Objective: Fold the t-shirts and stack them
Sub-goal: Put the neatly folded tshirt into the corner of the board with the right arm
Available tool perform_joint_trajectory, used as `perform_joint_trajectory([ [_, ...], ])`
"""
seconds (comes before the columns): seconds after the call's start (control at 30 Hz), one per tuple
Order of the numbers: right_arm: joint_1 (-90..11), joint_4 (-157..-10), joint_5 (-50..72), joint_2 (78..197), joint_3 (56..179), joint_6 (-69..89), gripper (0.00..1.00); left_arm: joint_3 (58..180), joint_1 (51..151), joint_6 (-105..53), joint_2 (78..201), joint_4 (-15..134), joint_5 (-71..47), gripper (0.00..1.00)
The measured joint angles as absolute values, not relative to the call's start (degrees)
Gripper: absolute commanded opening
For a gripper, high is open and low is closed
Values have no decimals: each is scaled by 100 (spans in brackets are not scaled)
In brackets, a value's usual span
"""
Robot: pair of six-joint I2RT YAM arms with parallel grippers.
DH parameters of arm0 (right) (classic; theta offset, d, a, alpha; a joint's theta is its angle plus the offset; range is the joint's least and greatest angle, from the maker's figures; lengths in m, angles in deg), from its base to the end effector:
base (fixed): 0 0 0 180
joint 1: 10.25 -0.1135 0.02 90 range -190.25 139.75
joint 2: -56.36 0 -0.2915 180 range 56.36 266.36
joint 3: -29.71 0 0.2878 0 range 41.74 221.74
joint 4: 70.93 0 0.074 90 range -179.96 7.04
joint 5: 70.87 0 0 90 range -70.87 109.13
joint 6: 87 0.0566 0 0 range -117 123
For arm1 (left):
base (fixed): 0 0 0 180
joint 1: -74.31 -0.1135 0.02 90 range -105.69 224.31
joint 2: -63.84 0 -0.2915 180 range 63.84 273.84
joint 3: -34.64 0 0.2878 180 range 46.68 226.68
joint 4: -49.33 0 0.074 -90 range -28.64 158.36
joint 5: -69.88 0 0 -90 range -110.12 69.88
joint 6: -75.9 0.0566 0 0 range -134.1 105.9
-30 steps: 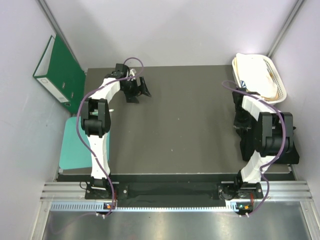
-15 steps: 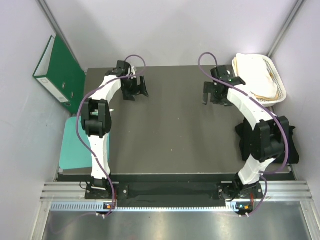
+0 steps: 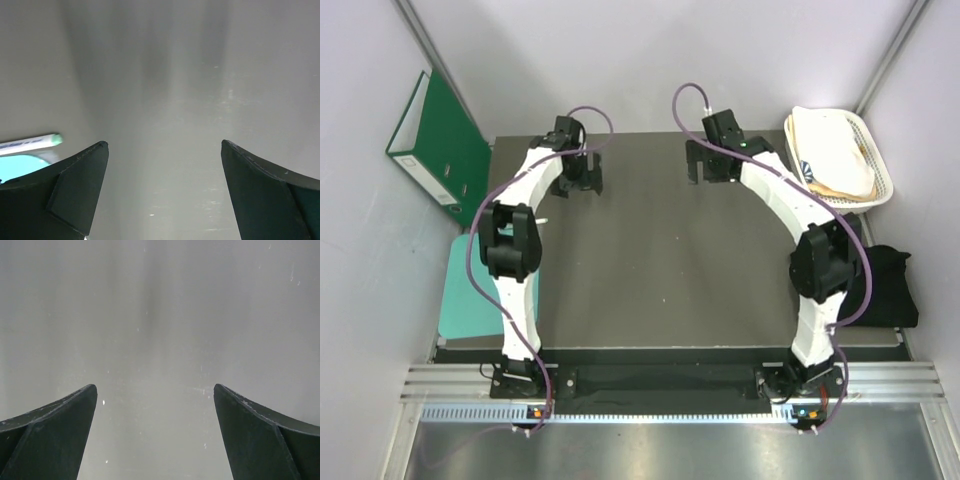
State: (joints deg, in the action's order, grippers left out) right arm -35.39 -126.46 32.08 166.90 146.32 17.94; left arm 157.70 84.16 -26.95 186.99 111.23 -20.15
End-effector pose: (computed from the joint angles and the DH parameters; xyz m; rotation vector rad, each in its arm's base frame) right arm 0.4512 0.1977 0.3187 -0.1133 2.4027 0.0479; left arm 0.5207 -0.0904 0.2418 -0.0698 2.6583 -0.1298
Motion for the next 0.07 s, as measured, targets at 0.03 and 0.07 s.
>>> perform_joint_trajectory([
  [0.03,-3542,-12625,3208,16699,14662,1770,100,15770,8416,-2670,18699,11149,-2052,99],
  [0.07,-3550,-12590,3211,16712,14697,1748,100,15770,8412,-2638,18699,11169,-2096,99],
])
